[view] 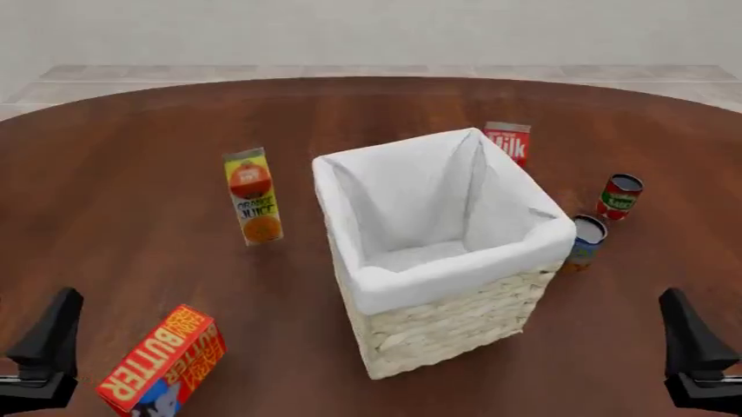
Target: Pick up the alphabet soup and the tomato sauce, and put them in the basket.
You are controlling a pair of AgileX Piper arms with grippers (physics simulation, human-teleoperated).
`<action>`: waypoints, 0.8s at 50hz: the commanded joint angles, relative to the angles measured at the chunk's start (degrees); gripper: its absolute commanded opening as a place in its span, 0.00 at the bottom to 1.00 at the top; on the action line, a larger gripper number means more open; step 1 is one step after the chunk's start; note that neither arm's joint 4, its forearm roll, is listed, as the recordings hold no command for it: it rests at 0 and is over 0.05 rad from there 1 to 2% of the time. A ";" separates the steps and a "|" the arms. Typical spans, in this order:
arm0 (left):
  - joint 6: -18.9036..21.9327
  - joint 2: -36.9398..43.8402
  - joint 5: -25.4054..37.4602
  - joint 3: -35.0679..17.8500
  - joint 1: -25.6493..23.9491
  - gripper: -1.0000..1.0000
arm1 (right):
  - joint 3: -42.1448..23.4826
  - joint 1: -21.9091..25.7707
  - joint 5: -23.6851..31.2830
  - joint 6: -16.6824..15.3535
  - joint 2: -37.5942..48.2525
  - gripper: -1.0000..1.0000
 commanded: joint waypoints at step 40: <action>0.05 0.95 -0.79 -0.16 -0.17 1.00 | -13.90 0.49 2.57 -0.53 10.62 1.00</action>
